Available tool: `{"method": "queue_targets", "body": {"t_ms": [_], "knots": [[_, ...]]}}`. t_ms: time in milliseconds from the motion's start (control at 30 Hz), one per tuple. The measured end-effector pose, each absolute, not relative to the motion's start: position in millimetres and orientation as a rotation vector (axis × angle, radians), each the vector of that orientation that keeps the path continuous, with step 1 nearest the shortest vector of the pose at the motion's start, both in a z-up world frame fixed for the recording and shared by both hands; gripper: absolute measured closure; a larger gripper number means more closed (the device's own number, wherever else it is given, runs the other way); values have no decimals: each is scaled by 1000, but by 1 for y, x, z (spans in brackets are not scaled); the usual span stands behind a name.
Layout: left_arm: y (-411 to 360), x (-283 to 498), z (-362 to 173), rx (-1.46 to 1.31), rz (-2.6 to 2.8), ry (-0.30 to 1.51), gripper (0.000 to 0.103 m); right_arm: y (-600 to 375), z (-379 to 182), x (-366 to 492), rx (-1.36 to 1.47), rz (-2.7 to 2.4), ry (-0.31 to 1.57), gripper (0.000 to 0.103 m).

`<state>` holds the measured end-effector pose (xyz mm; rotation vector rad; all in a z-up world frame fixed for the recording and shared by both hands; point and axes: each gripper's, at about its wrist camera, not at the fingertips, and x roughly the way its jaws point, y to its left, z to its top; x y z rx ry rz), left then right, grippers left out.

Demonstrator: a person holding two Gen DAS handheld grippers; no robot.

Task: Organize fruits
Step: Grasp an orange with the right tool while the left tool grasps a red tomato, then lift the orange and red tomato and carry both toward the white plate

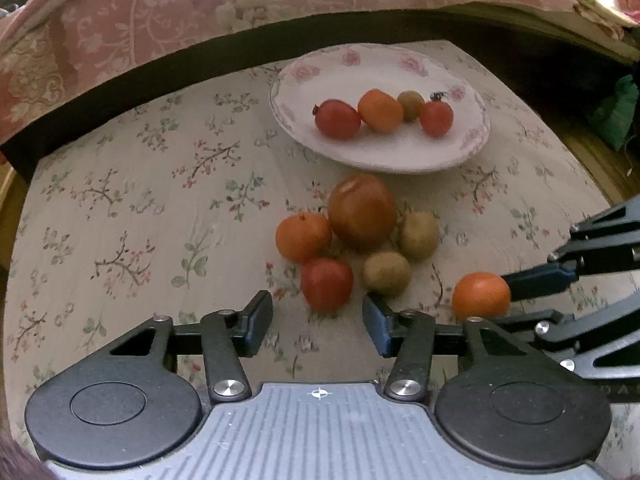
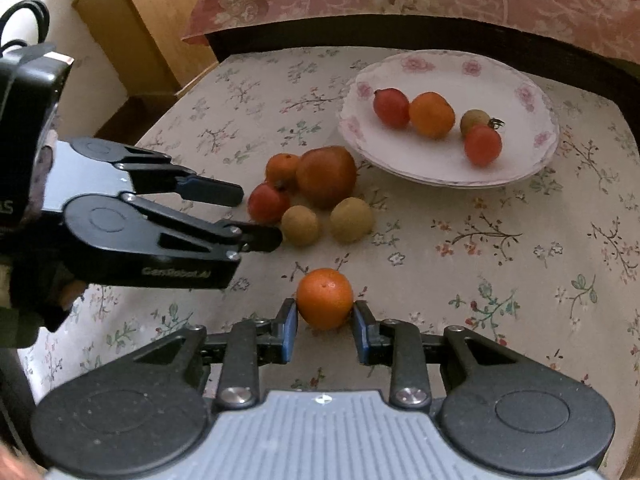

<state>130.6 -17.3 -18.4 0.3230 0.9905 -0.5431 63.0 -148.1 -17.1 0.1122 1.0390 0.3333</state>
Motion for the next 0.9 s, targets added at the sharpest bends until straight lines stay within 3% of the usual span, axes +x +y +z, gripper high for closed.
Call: {"method": "queue_targets", "body": {"t_ms": [267,900], "knots": [[-23,136,-17,304,-532,978,68,-147,-18,66,103,339,1029,72],[-8,100,-11,330,-581,1044,67,-143,-14,61,41,363,1031,72]]}}
